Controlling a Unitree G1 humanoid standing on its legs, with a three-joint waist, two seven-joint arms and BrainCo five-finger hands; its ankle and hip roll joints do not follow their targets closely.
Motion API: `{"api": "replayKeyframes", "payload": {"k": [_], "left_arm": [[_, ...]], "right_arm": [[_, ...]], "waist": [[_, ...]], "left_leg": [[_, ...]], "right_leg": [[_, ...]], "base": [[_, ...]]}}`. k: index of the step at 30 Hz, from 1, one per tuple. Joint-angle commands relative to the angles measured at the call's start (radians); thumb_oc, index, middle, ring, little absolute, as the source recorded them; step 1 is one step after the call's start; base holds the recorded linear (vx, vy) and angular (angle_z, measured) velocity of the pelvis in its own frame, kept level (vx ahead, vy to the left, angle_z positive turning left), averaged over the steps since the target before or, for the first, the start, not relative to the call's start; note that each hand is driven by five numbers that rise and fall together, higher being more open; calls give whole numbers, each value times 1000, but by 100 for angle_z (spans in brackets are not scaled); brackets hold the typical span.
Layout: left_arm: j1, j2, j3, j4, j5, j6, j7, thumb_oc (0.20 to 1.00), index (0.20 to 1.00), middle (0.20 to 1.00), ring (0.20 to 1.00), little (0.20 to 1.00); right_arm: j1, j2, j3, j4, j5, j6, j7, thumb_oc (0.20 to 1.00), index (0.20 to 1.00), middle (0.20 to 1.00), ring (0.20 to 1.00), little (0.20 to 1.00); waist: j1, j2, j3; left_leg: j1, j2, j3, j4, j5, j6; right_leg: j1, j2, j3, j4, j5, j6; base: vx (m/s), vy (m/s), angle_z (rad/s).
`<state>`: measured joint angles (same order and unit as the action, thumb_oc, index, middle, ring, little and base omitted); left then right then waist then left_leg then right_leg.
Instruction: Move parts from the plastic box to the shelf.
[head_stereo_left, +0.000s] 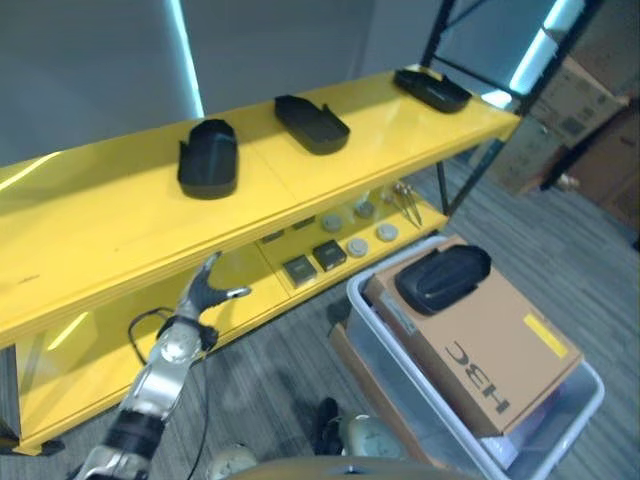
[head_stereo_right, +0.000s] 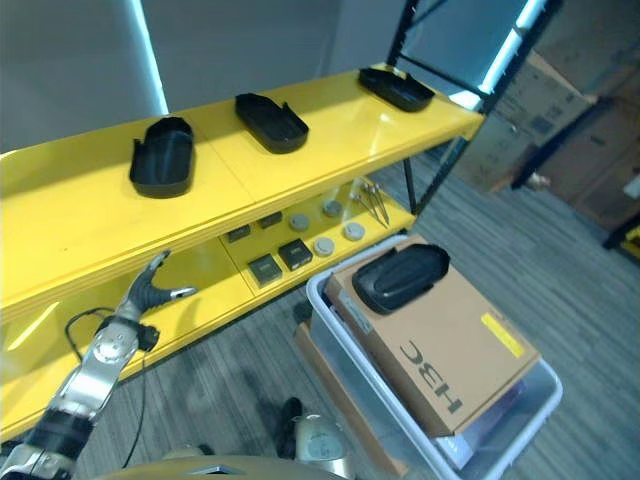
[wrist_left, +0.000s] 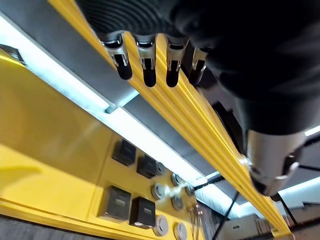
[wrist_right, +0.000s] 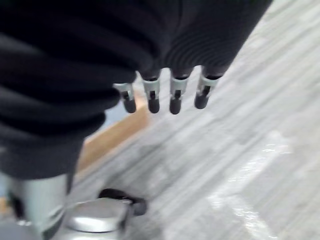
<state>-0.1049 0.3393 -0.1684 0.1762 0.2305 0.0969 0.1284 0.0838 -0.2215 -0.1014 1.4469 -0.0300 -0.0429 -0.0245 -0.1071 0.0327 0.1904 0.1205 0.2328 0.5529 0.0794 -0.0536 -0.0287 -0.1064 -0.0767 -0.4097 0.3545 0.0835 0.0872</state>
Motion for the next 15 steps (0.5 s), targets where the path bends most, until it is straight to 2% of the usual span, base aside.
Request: {"api": "replayKeyframes", "payload": {"k": [1, 3, 5, 6, 8, 9, 10, 11, 12, 13, 14, 15], "left_arm": [[-51, 2, 28, -17, 59, -58, 40, 1000, 1000, 1000, 1000, 1000], [-29, -13, 38, 36, 83, -74, 47, 1000, 1000, 1000, 1000, 1000], [-23, -22, 37, 79, 102, -91, 61, 1000, 1000, 1000, 1000, 1000], [-6, -36, 11, 133, 156, -110, 72, 1000, 1000, 1000, 1000, 1000], [21, -57, -9, 206, 178, -140, 70, 1000, 1000, 1000, 1000, 1000], [30, -59, -17, 214, 181, -147, 61, 1000, 1000, 1000, 1000, 1000], [47, -55, -20, 236, 176, -147, 51, 1000, 1000, 1000, 1000, 1000], [55, -47, -21, 267, 169, -140, 48, 1000, 1000, 1000, 1000, 1000], [61, -33, -6, 306, 154, -123, 59, 1000, 1000, 1000, 1000, 1000], [60, -32, -6, 306, 154, -123, 59, 1000, 1000, 1000, 1000, 1000], [84, -20, 28, 368, 138, -101, 84, 1000, 1000, 1000, 1000, 1000], [83, -20, 27, 369, 138, -101, 85, 1000, 1000, 1000, 1000, 1000]], "right_arm": [[58, -5, 9, 70, 3, 3, -15, 1000, 1000, 1000, 1000, 1000], [80, -32, 19, 77, 22, 13, -26, 1000, 1000, 1000, 1000, 1000], [87, -47, 38, 74, 32, 11, -30, 1000, 1000, 1000, 1000, 1000], [80, -66, 74, 57, 35, 6, -33, 1000, 1000, 1000, 1000, 1000], [53, -72, 96, 20, 40, 3, -21, 1000, 1000, 1000, 1000, 1000], [37, -73, 96, 1, 50, 5, -19, 1000, 1000, 1000, 1000, 1000], [23, -70, 107, -27, 52, 6, -17, 1000, 1000, 1000, 1000, 1000], [13, -69, 118, -51, 56, 5, -20, 1000, 1000, 1000, 1000, 1000], [-28, -82, 141, -102, 67, 6, -25, 1000, 1000, 1000, 1000, 1000], [-29, -82, 142, -102, 67, 7, -26, 1000, 1000, 1000, 1000, 1000], [-69, -95, 157, -170, 80, 3, -31, 1000, 1000, 1000, 1000, 1000], [-69, -96, 157, -170, 80, 3, -31, 1000, 1000, 1000, 1000, 1000]], "waist": [[-6, 11, -75], [-7, 9, -100], [-11, 13, -112], [-16, 14, -110], [-17, 0, -103], [-13, -14, -96], [-6, -33, -82], [6, -54, -59], [28, -82, -24], [27, -81, -24], [57, -44, -17], [58, -47, -18]], "left_leg": [[104, -153, -114, -167, 153, -101], [102, -162, -96, -166, 163, -111], [97, -157, -88, -158, 166, -118], [85, -146, -91, -106, 160, -125], [47, -128, -106, 54, 142, -137], [16, -116, -110, 166, 127, -145], [-31, -82, -119, 318, 96, -160], [-88, -72, -150, 420, 82, -180], [-186, -81, -245, 531, 53, -192], [-188, -79, -246, 533, 52, -193], [-192, -88, -371, 351, 54, -133], [-189, -92, -369, 342, 60, -132]], "right_leg": [[199, -31, 50, -139, 29, 5], [247, -32, 43, -273, 20, -7], [246, -35, 44, -309, 22, -12], [242, -49, 56, -335, 19, -24], [255, -64, 65, -363, 9, -45], [264, -74, 66, -373, 1, -56], [275, -88, 69, -384, -7, -71], [280, -104, 89, -393, -6, -74], [283, -119, 132, -410, -13, -75], [282, -118, 131, -410, -13, -76], [273, -74, 201, -432, -34, -69], [271, -78, 202, -433, -33, -68]], "base": [[36, -61, -61], [15, -102, -58], [4, -116, -74], [28, -164, -63], [17, -229, -19], [-42, -251, -10], [-90, -262, -19], [-169, -306, -24], [-140, -210, -34], [-107, -113, -79], [-15, 14, -81], [-6, 47, -110]]}}
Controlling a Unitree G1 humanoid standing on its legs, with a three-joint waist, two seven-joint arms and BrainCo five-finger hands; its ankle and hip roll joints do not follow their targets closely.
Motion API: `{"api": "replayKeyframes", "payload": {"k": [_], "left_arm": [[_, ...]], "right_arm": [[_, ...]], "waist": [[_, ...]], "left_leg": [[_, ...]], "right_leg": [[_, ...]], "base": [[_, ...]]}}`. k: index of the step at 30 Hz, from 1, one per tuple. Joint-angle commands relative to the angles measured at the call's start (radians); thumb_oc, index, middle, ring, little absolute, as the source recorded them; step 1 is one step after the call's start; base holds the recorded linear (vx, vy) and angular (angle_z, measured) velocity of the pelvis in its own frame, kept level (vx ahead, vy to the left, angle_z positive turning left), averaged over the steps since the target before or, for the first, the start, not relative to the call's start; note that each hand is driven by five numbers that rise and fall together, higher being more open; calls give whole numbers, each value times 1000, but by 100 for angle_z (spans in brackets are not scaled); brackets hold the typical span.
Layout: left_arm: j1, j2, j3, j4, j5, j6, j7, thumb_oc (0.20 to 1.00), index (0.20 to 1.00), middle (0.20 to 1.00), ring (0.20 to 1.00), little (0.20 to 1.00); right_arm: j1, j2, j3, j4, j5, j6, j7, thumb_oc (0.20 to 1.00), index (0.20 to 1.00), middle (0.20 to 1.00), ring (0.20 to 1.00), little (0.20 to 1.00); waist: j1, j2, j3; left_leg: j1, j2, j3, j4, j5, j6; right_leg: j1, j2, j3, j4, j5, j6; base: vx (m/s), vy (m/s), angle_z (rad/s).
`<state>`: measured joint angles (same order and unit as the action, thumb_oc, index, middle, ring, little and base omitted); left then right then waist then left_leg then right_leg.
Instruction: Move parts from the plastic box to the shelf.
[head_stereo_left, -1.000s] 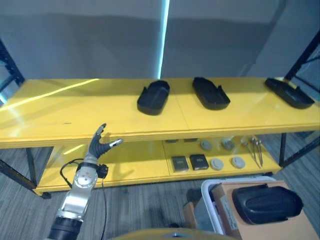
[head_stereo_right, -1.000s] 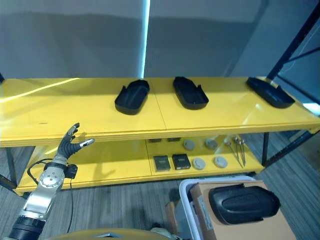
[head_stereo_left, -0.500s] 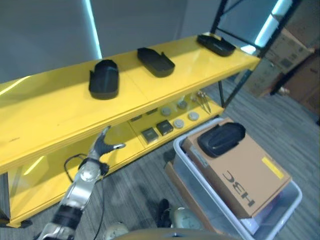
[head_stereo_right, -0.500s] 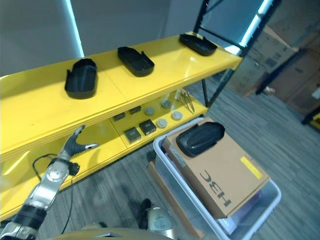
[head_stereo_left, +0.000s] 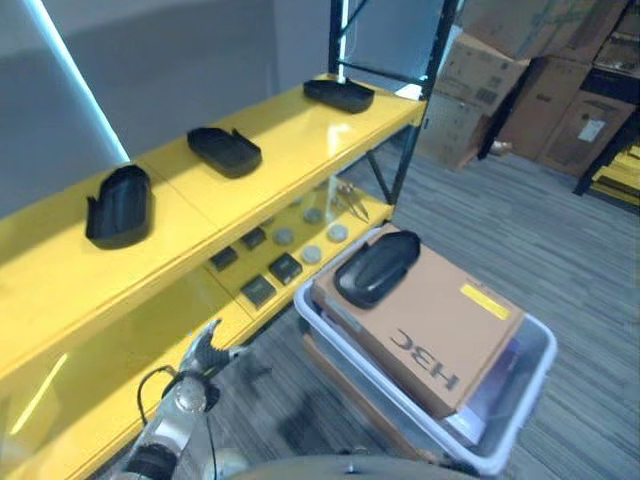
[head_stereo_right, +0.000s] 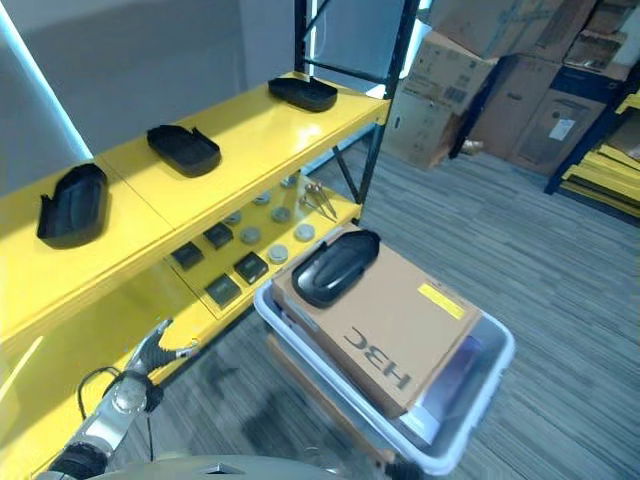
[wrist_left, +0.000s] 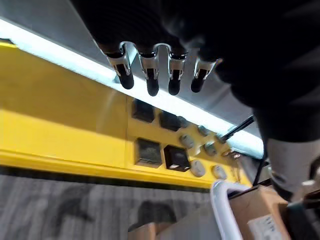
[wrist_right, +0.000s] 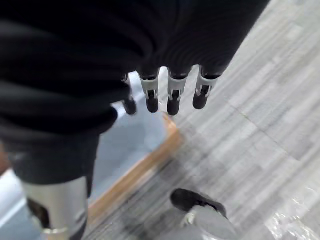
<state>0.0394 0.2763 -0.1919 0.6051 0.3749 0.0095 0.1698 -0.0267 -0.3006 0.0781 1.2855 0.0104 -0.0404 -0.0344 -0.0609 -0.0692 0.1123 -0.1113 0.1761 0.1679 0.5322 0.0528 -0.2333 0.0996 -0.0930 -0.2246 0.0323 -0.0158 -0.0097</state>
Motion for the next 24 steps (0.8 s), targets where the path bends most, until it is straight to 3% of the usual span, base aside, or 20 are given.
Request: {"api": "replayKeyframes", "payload": {"k": [1, 2, 4, 7, 8, 9, 15, 17, 19, 20, 21, 22, 23, 24], "left_arm": [[-43, 49, 66, -48, -18, -4, 54, 1000, 1000, 1000, 1000, 1000], [-8, 57, 84, 22, -68, 5, 82, 1000, 1000, 1000, 1000, 1000], [-3, 46, 95, 117, -93, 12, 104, 1000, 1000, 1000, 1000, 1000], [-36, 12, 91, 287, -116, 24, 116, 1000, 1000, 1000, 1000, 1000], [-36, 11, 91, 288, -116, 23, 116, 1000, 1000, 1000, 1000, 1000], [-69, -3, 72, 376, -116, 22, 125, 1000, 1000, 1000, 1000, 1000], [-79, -9, 77, 510, -124, 26, 152, 1000, 1000, 1000, 1000, 1000], [-60, -16, 111, 571, -132, 29, 160, 1000, 1000, 1000, 1000, 1000], [-50, -14, 102, 593, -89, 37, 156, 1000, 1000, 1000, 1000, 1000], [-49, -15, 102, 593, -89, 37, 156, 1000, 1000, 1000, 1000, 1000], [-35, -10, 98, 595, -53, 36, 152, 1000, 1000, 1000, 1000, 1000], [-19, -6, 94, 588, -31, 40, 149, 1000, 1000, 1000, 1000, 1000], [-19, -5, 94, 588, -31, 40, 149, 1000, 1000, 1000, 1000, 1000], [-20, -9, 98, 579, -33, 39, 149, 1000, 1000, 1000, 1000, 1000]], "right_arm": [[39, -15, -27, -47, 53, -3, -25, 1000, 1000, 1000, 1000, 1000], [67, -11, -23, -132, 67, -13, -29, 1000, 1000, 1000, 1000, 1000], [85, -22, -7, -258, 72, -23, -31, 1000, 1000, 1000, 1000, 1000], [123, -39, -44, -390, 132, -31, -39, 1000, 1000, 1000, 1000, 1000], [125, -40, -44, -391, 132, -30, -39, 1000, 1000, 1000, 1000, 1000], [129, -41, -71, -480, 156, -39, -70, 1000, 1000, 1000, 1000, 1000], [181, -36, -92, -760, 123, -71, -117, 1000, 1000, 1000, 1000, 1000], [196, -68, -101, -978, 55, -107, -148, 1000, 1000, 1000, 1000, 1000], [196, -78, -111, -1108, 34, -130, -166, 1000, 1000, 1000, 1000, 1000], [198, -77, -112, -1110, 34, -128, -166, 1000, 1000, 1000, 1000, 1000], [229, -101, -135, -1232, -16, -163, -187, 1000, 1000, 1000, 1000, 1000], [238, -107, -150, -1264, -37, -164, -209, 1000, 1000, 1000, 1000, 1000], [239, -107, -150, -1265, -37, -163, -209, 1000, 1000, 1000, 1000, 1000], [192, -118, -127, -1251, -61, -152, -224, 1000, 1000, 1000, 1000, 1000]], "waist": [[7, 69, 47], [24, 84, 15], [27, 102, -11], [-57, 129, -61], [-58, 130, -62], [-95, 146, -70], [-112, 159, -12], [-114, 168, 34], [-110, 168, 51], [-109, 169, 51], [-110, 163, 36], [-87, 150, 17], [-89, 150, 16], [-60, 143, 8]], "left_leg": [[64, -3, -1, -229, -41, 100], [132, 68, -33, -499, -18, 140], [141, 66, -120, -619, 4, 146], [142, 82, -26, -619, 6, 110], [141, 82, -27, -619, 6, 109], [159, 55, -11, -619, 6, 102], [220, -21, 18, -619, -22, 112], [255, -35, 50, -619, -40, 113], [264, -44, 64, -619, -50, 114], [265, -44, 65, -619, -50, 114], [257, -66, 38, -619, -67, 123], [238, -95, 18, -619, -70, 128], [236, -95, 16, -619, -69, 129], [227, -88, 35, -619, -66, 122]], "right_leg": [[52, -51, 34, -118, 67, 37], [33, -38, 92, -120, 63, 58], [7, -22, 148, -120, 66, 69], [-1, -53, 156, -120, 90, 65], [-2, -52, 155, -120, 90, 65], [-7, -89, 152, -105, 98, 60], [-85, -121, 187, 31, 86, 61], [-122, -116, 119, 64, 83, 76], [-134, -100, 98, 72, 82, 82], [-133, -99, 99, 73, 81, 82], [-148, -49, 135, 47, 81, 86], [-131, -59, 90, 7, 82, 76], [-129, -60, 88, 4, 83, 76], [-121, -89, 38, -34, 83, 79]], "base": [[110, 124, -105], [145, 167, -93], [141, 185, -106], [130, 265, -96], [172, 414, -20], [148, 421, 3], [52, 339, -43], [-11, 350, -86], [-11, 168, -89], [54, 157, -64], [78, 139, -34], [78, 139, -8], [8, 47, 19], [-17, -54, 46]]}}
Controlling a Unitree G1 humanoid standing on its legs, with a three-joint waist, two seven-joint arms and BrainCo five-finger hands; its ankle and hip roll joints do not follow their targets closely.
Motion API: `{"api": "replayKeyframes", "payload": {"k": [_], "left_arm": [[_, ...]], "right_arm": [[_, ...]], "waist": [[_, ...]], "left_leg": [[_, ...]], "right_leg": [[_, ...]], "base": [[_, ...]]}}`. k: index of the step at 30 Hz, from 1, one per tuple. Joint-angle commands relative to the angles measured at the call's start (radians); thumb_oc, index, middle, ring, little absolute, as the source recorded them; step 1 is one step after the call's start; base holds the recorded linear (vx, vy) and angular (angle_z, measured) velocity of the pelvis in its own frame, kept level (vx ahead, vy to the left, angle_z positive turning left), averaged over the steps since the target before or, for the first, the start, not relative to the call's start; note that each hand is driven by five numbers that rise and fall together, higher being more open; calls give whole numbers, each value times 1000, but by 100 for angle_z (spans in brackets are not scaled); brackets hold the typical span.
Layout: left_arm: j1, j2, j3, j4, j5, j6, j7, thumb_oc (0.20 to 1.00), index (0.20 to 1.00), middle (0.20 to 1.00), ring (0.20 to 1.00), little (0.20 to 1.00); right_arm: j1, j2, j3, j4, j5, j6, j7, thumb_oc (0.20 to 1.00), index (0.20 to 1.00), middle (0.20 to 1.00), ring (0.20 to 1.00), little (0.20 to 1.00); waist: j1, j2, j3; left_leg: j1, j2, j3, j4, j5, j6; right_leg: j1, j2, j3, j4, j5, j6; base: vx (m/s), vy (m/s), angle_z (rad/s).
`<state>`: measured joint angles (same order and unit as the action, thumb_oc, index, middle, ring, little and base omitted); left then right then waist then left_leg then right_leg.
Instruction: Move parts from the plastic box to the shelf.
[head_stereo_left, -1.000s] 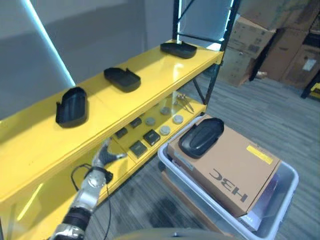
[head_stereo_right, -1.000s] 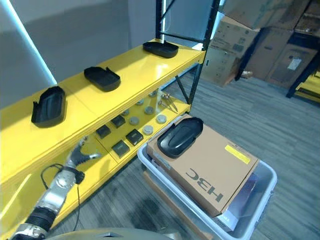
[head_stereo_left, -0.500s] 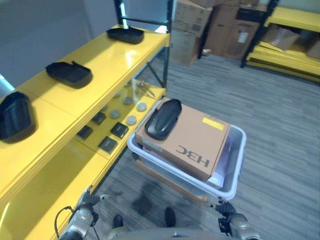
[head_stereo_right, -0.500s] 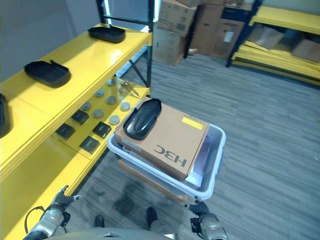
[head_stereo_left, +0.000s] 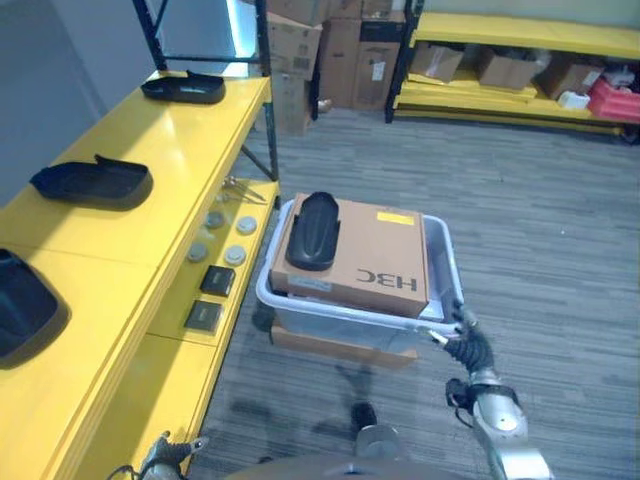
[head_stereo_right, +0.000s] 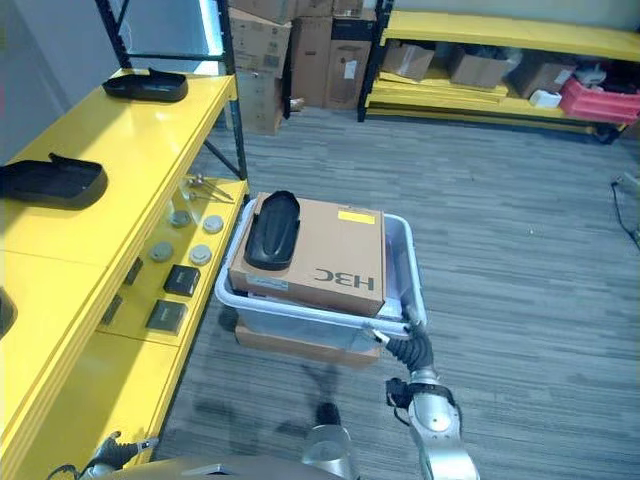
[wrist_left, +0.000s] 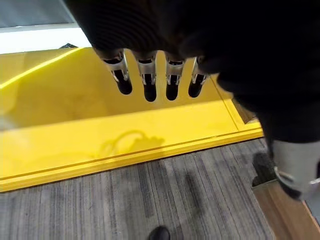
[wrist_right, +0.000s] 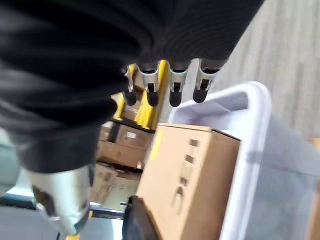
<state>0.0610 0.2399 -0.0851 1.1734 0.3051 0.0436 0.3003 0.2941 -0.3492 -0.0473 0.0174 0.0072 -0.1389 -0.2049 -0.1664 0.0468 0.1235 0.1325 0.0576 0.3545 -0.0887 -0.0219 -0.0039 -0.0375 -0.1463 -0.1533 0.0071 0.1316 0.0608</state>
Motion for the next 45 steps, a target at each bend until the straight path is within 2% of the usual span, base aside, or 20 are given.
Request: {"api": "replayKeyframes", "payload": {"k": [1, 2, 4, 5, 7, 8, 11, 12, 14, 17, 22, 26, 31, 36, 37, 38, 39, 43, 45], "left_arm": [[-44, 30, -15, -7, 42, 7, 16, 1000, 1000, 1000, 1000, 1000], [-48, 29, -19, -13, 38, 6, 19, 1000, 1000, 1000, 1000, 1000], [-45, 25, -29, -44, 25, 1, 23, 1000, 1000, 1000, 1000, 1000], [-46, 25, -28, -44, 25, 1, 22, 1000, 1000, 1000, 1000, 1000], [-46, 24, -73, -91, 34, -16, 12, 1000, 1000, 1000, 1000, 1000], [-45, 30, -148, -151, 62, -30, -3, 1000, 1000, 1000, 1000, 1000], [-56, 35, -248, -177, 90, -49, -20, 1000, 1000, 1000, 1000, 1000], [-56, 35, -248, -177, 90, -49, -20, 1000, 1000, 1000, 1000, 1000], [-62, 29, -279, -183, 87, -53, -22, 1000, 1000, 1000, 1000, 1000], [-89, 16, -301, -133, 43, -45, -4, 1000, 1000, 1000, 1000, 1000], [-127, 9, -288, -96, -3, -37, 17, 1000, 1000, 1000, 1000, 1000], [-174, 4, -301, -134, -73, -40, 39, 1000, 1000, 1000, 1000, 1000], [-211, 4, -344, -217, -95, -55, 30, 1000, 1000, 1000, 1000, 1000], [-226, -6, -369, -234, -102, -54, 21, 1000, 1000, 1000, 1000, 1000], [-226, -8, -377, -232, -96, -53, 17, 1000, 1000, 1000, 1000, 1000], [-225, -10, -383, -224, -84, -50, 10, 1000, 1000, 1000, 1000, 1000], [-220, -13, -383, -208, -78, -46, 3, 1000, 1000, 1000, 1000, 1000], [-210, -9, -375, -189, -68, -41, 0, 1000, 1000, 1000, 1000, 1000], [-201, -5, -361, -182, -66, -36, 1, 1000, 1000, 1000, 1000, 1000]], "right_arm": [[-170, -75, 13, 22, -77, -46, -68, 1000, 1000, 1000, 1000, 1000], [-196, -78, 23, 48, -88, -35, -81, 1000, 1000, 1000, 1000, 1000], [-316, -99, 55, 117, -122, -3, -103, 1000, 1000, 1000, 1000, 1000], [-319, -99, 56, 120, -122, -4, -104, 1000, 1000, 1000, 1000, 1000], [-440, -113, 92, 204, -135, 23, -131, 1000, 1000, 1000, 1000, 1000], [-575, -127, 126, 311, -147, 56, -165, 1000, 1000, 1000, 1000, 1000], [-789, -145, 202, 519, -130, 86, -207, 1000, 1000, 1000, 1000, 1000], [-789, -145, 202, 519, -130, 86, -207, 1000, 1000, 1000, 1000, 1000], [-919, -163, 253, 637, -122, 102, -219, 1000, 1000, 1000, 1000, 1000], [-1190, -212, 308, 899, -50, 115, -253, 1000, 1000, 1000, 1000, 1000], [-1354, -237, 345, 1081, -12, 121, -254, 1000, 1000, 1000, 1000, 1000], [-1502, -281, 358, 1231, 11, 140, -279, 1000, 1000, 1000, 1000, 1000], [-1586, -350, 379, 1288, 27, 149, -250, 1000, 1000, 1000, 1000, 1000], [-1622, -380, 370, 1323, 70, 154, -225, 1000, 1000, 1000, 1000, 1000], [-1621, -385, 380, 1332, 62, 158, -213, 950, 950, 950, 950, 950], [-1618, -384, 384, 1352, 57, 166, -199, 297, 297, 297, 297, 297], [-1601, -376, 374, 1368, 58, 173, -195, 200, 200, 200, 200, 200], [-1581, -374, 381, 1400, 32, 191, -173, 200, 200, 200, 200, 200], [-1562, -379, 402, 1424, -32, 213, -154, 200, 200, 200, 200, 200]], "waist": [[68, 12, -8], [78, 11, -9], [119, 13, -5], [119, 13, -5], [151, 11, 14], [178, 16, 41], [208, 26, 87], [208, 26, 87], [223, 33, 113], [250, 47, 169], [266, 57, 202], [286, 85, 252], [301, 107, 294], [316, 117, 315], [318, 118, 319], [320, 115, 322], [319, 114, 319], [319, 110, 308], [316, 107, 294]], "left_leg": [[-25, 31, -158, 1, -2, -101], [-35, 33, -161, 1, -4, -101], [-56, 42, -165, 1, 3, -108], [-56, 42, -165, 1, 3, -108], [-81, 48, -174, 1, 14, -112], [-111, 50, -189, 1, 27, -114], [-146, 57, -196, 1, 43, -120], [-146, 57, -196, 1, 43, -120], [-165, 61, -195, 1, 50, -124], [-223, 77, -205, 1, 68, -130], [-265, 85, -209, 1, 79, -135], [-311, 87, -219, 1, 86, -128], [-345, 90, -225, 1, 89, -120], [-363, 94, -227, 1, 91, -118], [-362, 95, -227, 1, 91, -119], [-360, 97, -224, 1, 90, -122], [-354, 98, -222, 1, 88, -123], [-346, 96, -220, 1, 84, -125], [-336, 94, -217, 1, 80, -125]], "right_leg": [[20, -18, -9, -21, -61, 13], [23, -18, -4, -32, -56, 16], [32, -36, -51, -62, -44, 21], [33, -36, -51, -63, -43, 21], [33, -34, -51, -71, -35, 23], [29, -35, -55, -82, -30, 25], [16, -36, -58, -91, -25, 27], [16, -36, -58, -91, -25, 27], [3, -39, -65, -94, -23, 28], [-50, -37, -62, -94, -26, 28], [-88, -44, -63, -94, -24, 30], [-117, -46, -58, -94, -16, 11], [-140, -51, -57, -94, -10, -7], [-151, -55, -60, -94, -8, -14], [-151, -56, -60, -94, -8, -14], [-147, -57, -59, -94, -9, -12], [-141, -57, -60, -94, -9, -8], [-131, -56, -61, -94, -15, -4], [-123, -56, -64, -94, -18, -3]], "base": [[-7, -66, 26], [6, -87, -4], [-12, -55, 9], [-22, -42, 47], [-80, -56, 38], [-137, -58, 23], [-113, -33, 29], [-81, -9, 20], [-70, 6, 12], [-115, 15, 2], [-37, 11, 6], [-26, 22, 10], [1, 15, 16], [13, -1, 6], [45, -8, 0], [77, -6, 2], [61, -6, 4], [43, 2, 6], [40, 4, 3]]}}
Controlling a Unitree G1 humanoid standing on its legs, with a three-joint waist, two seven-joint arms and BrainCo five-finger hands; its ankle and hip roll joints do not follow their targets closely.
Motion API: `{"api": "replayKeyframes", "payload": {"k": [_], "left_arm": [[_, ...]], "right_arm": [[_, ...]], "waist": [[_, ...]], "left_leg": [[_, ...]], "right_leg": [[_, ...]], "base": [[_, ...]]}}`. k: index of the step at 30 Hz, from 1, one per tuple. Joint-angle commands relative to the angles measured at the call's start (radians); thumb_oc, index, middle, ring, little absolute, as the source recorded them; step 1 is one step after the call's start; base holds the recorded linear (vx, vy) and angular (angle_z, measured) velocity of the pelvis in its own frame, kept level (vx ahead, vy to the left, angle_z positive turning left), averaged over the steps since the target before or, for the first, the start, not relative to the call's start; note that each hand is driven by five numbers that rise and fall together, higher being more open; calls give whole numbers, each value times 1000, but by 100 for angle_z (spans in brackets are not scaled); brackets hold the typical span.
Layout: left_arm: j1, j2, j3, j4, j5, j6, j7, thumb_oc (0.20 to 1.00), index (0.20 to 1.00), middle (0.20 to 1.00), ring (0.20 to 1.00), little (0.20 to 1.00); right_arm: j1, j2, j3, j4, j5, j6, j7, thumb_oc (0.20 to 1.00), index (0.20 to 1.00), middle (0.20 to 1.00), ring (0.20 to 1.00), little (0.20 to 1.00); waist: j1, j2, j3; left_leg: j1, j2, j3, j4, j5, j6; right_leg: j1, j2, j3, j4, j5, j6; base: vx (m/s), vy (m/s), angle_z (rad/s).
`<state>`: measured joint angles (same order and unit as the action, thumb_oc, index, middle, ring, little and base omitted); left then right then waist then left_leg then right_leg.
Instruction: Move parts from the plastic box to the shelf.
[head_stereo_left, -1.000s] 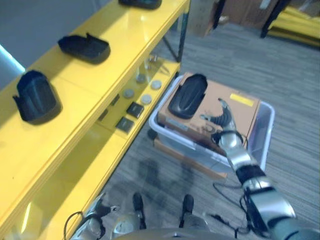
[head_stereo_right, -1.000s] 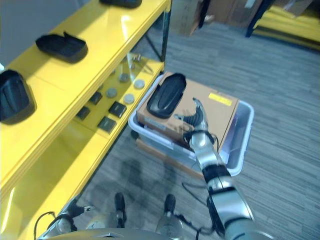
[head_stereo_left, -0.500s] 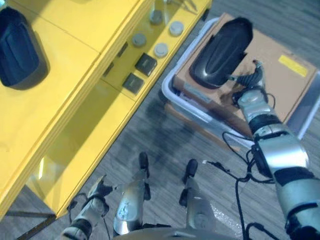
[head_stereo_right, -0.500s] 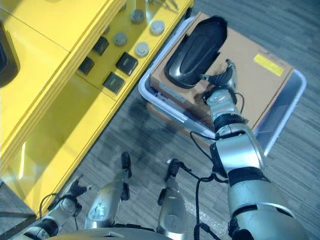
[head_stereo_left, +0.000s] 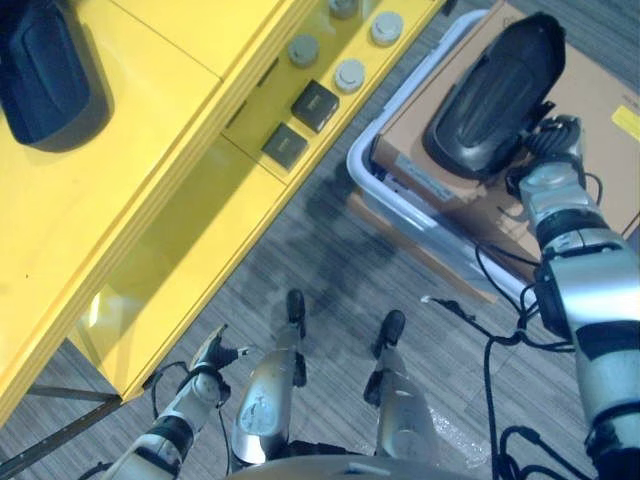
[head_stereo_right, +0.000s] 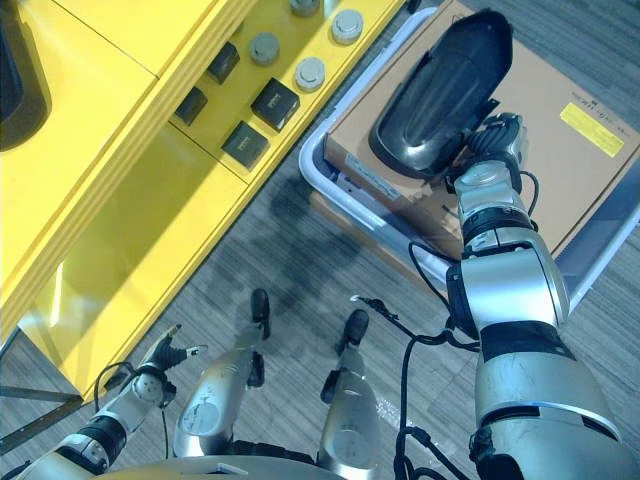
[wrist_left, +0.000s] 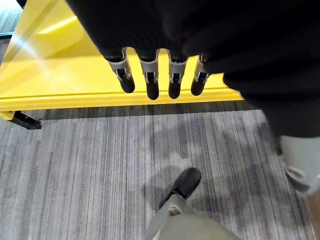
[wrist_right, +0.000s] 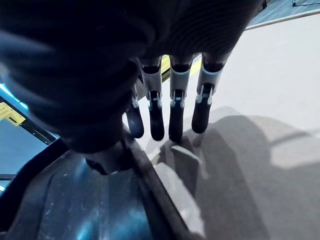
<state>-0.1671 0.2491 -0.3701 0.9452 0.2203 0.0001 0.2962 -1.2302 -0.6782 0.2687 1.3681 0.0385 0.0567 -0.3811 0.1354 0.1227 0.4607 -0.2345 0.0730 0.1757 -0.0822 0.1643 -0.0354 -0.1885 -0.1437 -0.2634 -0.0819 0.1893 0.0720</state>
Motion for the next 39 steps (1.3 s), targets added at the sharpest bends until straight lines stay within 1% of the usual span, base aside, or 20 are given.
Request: {"api": "replayKeyframes", "payload": {"k": [1, 3, 7, 11, 12, 13, 14, 16, 17, 18, 19, 21, 24, 25, 28, 31, 32, 34, 36, 39], "left_arm": [[34, -13, -70, 48, 21, 9, 5, 1000, 1000, 1000, 1000, 1000], [38, -9, -67, 46, 27, 9, -5, 1000, 1000, 1000, 1000, 1000], [59, 2, -62, -15, 32, 2, -27, 1000, 1000, 1000, 1000, 1000], [80, 81, -98, -267, 102, -46, -54, 1000, 1000, 1000, 1000, 1000], [95, 96, -102, -311, 103, -51, -71, 1000, 1000, 1000, 1000, 1000], [95, 96, -102, -311, 103, -51, -71, 1000, 1000, 1000, 1000, 1000], [91, 127, -94, -407, 89, -70, -95, 1000, 1000, 1000, 1000, 1000], [81, 146, -80, -501, 52, -79, -117, 1000, 1000, 1000, 1000, 1000], [70, 146, -67, -515, 25, -75, -120, 1000, 1000, 1000, 1000, 1000], [71, 146, -66, -517, 24, -74, -121, 1000, 1000, 1000, 1000, 1000], [23, 135, -52, -558, -19, -73, -125, 1000, 1000, 1000, 1000, 1000], [-26, 110, -42, -621, -104, -62, -128, 1000, 1000, 1000, 1000, 1000], [-91, 44, -53, -611, -219, -41, -141, 1000, 1000, 1000, 1000, 1000], [-134, 6, -71, -579, -284, -31, -146, 1000, 1000, 1000, 1000, 1000], [-234, -65, -114, -493, -429, -3, -159, 1000, 1000, 1000, 1000, 1000], [-342, -140, -140, -361, -588, 24, -162, 1000, 1000, 1000, 1000, 1000], [-390, -166, -155, -310, -632, 31, -171, 1000, 1000, 1000, 1000, 1000], [-432, -210, -139, -233, -723, 42, -157, 1000, 1000, 1000, 1000, 1000], [-473, -236, -129, -183, -765, 48, -152, 1000, 1000, 1000, 1000, 1000], [-489, -257, -136, -173, -807, 54, -159, 1000, 1000, 1000, 1000, 1000]], "right_arm": [[-27, -55, 102, 84, -102, 27, 40, 200, 200, 200, 200, 200], [-13, -64, 132, 105, -173, 44, 64, 200, 200, 200, 200, 200], [60, -105, 137, 94, -226, 53, 81, 200, 200, 200, 200, 200], [182, -157, 130, -30, -225, 13, 81, 200, 200, 200, 200, 200], [193, -159, 130, -32, -228, 9, 82, 200, 200, 200, 200, 200], [194, -159, 129, -32, -228, 9, 82, 200, 200, 200, 200, 200], [206, -167, 158, -68, -261, -5, 87, 200, 200, 200, 200, 200], [226, -165, 185, -121, -298, -17, 92, 200, 200, 200, 200, 200], [229, -165, 206, -163, -316, -18, 93, 200, 200, 200, 200, 200], [230, -164, 206, -165, -316, -16, 93, 200, 200, 200, 200, 200], [253, -156, 217, -223, -344, -19, 93, 200, 200, 200, 200, 200], [262, -154, 242, -335, -377, -12, 96, 200, 200, 200, 200, 200], [311, -164, 253, -492, -428, -6, 111, 200, 200, 200, 200, 200], [311, -160, 268, -548, -449, -2, 118, 200, 200, 200, 200, 200], [326, -161, 288, -640, -490, 7, 136, 200, 200, 200, 200, 200], [316, -134, 329, -679, -525, 10, 146, 200, 200, 200, 200, 200], [314, -129, 348, -734, -538, 8, 159, 200, 200, 200, 200, 200], [310, -113, 364, -773, -539, 4, 160, 200, 200, 200, 200, 200], [317, -102, 374, -808, -539, -3, 162, 200, 200, 200, 200, 200], [313, -90, 388, -826, -542, -4, 169, 200, 200, 200, 200, 200]], "waist": [[13, 29, -50], [10, 26, -64], [-2, 20, -101], [-31, 10, -148], [-34, 8, -161], [-34, 8, -161], [-48, 4, -184], [-65, -1, -213], [-75, -7, -228], [-76, -7, -227], [-94, -19, -257], [-112, -28, -281], [-146, -45, -322], [-163, -48, -335], [-197, -49, -366], [-232, -47, -391], [-256, -46, -408], [-274, -44, -419], [-289, -44, -429], [-296, -43, -436]], "left_leg": [[36, 79, -37, -5, -108, -95], [45, 79, -34, -5, -110, -97], [72, 78, -28, -5, -115, -100], [111, 76, -22, -5, -121, -102], [119, 77, -18, -5, -123, -103], [119, 77, -18, -5, -123, -103], [139, 75, -12, -5, -126, -104], [161, 75, -6, -5, -129, -103], [170, 74, -1, -5, -130, -101], [171, 74, 0, -5, -130, -101], [192, 74, 7, -5, -132, -99], [222, 76, 20, -5, -140, -96], [245, 76, 32, -5, -138, -90], [258, 78, 38, -5, -137, -88], [285, 82, 53, -5, -139, -94], [314, 90, 73, -5, -140, -109], [330, 93, 83, -5, -140, -112], [346, 99, 94, -5, -140, -117], [357, 103, 101, -5, -141, -122], [365, 106, 104, -5, -139, -125]], "right_leg": [[33, -58, 43, -5, -78, -15], [42, -58, 40, -5, -81, -14], [66, -54, 34, -5, -87, -14], [93, -50, 33, -5, -96, -12], [99, -52, 30, -5, -98, -12], [99, -52, 30, -5, -98, -12], [112, -50, 27, -5, -104, -12], [125, -48, 27, -5, -108, -15], [129, -47, 29, -5, -109, -17], [130, -47, 29, -5, -109, -17], [138, -44, 29, -5, -112, -23], [152, -39, 31, -5, -116, -29], [162, -37, 35, -5, -111, -39], [167, -34, 39, -5, -109, -43], [180, -27, 45, -5, -106, -46], [191, -23, 50, -5, -104, -42], [195, -20, 54, -5, -103, -39], [199, -16, 58, -5, -102, -35], [202, -12, 60, -5, -101, -31], [205, -10, 57, -5, -99, -28]], "base": [[0, 0, 0], [36, -15, 1], [38, -22, 0], [51, -44, 2], [46, -26, -1], [39, -41, -5], [37, -39, -4], [60, -53, -11], [40, -38, -16], [59, -82, -21], [55, -92, -25], [63, -107, -17], [36, -87, -25], [38, -66, -25], [25, -61, -24], [19, -48, -14], [18, -62, -27], [8, -52, -30], [2, -45, -13], [0, -34, -11]]}}
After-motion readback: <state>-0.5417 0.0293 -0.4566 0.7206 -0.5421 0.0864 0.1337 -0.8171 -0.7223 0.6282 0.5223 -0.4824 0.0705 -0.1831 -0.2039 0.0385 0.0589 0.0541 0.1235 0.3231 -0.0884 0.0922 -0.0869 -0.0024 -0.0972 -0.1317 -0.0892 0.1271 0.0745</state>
